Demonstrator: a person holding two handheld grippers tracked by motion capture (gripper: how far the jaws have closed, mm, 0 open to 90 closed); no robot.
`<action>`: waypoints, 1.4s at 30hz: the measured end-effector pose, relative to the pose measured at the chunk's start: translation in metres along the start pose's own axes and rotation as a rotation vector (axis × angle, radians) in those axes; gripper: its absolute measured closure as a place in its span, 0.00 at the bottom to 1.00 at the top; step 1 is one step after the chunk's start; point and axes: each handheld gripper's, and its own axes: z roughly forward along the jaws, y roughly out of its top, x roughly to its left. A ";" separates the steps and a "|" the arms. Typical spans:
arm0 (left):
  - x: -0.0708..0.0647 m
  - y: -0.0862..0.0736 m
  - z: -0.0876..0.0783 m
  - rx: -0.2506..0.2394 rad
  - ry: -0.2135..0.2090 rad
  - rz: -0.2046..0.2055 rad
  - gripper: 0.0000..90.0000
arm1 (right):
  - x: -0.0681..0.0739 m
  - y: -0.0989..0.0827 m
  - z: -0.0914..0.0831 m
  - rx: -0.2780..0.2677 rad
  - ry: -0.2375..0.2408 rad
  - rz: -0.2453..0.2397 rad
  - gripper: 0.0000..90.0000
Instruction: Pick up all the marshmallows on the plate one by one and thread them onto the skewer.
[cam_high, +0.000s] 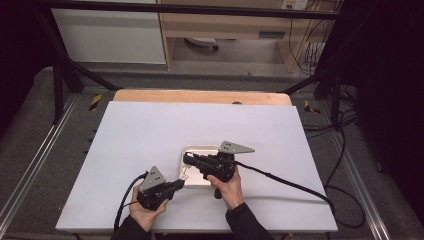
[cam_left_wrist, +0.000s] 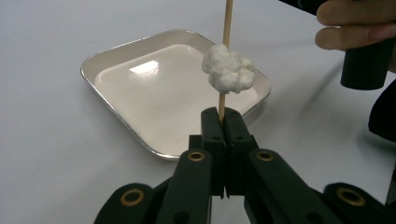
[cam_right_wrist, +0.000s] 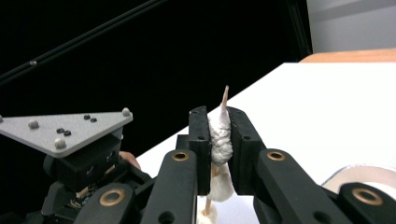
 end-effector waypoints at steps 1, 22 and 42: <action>-0.001 0.004 -0.003 -0.045 -0.020 -0.009 0.99 | 0.000 -0.001 0.001 0.018 -0.001 0.000 0.91; 0.005 0.004 -0.003 -0.009 0.021 0.014 0.99 | 0.005 0.020 -0.008 0.138 -0.098 -0.085 0.31; 0.023 0.011 -0.005 0.105 -0.010 -0.025 0.99 | -0.044 -0.007 -0.075 0.392 -0.346 -0.158 0.01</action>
